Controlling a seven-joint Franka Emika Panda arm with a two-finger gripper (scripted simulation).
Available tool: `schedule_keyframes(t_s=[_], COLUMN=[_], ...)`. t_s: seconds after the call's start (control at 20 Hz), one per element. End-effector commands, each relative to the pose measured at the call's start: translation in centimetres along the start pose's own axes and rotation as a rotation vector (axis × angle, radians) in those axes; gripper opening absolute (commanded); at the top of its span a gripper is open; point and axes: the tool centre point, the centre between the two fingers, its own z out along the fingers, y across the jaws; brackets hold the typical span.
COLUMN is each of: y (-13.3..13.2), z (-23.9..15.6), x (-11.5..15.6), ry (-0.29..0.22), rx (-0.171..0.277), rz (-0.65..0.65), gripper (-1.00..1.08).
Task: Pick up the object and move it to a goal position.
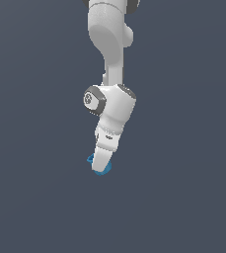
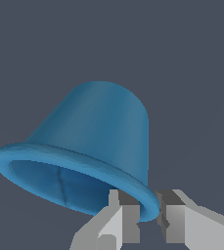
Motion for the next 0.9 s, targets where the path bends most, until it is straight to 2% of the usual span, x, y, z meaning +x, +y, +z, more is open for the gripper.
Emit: schedule_keyframes(t_s=[0.0,0.45,0.85], y=[0.8,3.0,4.3], z=[0.0,0.2,0.3], x=[-0.6,-2.6,-3.7], ry=[0.025,0.105,0.145], rx=[-0.044,-0.181,-0.254], rz=[-0.001,-0.004,-0.004], gripper=[-1.0,-1.0,-1.0])
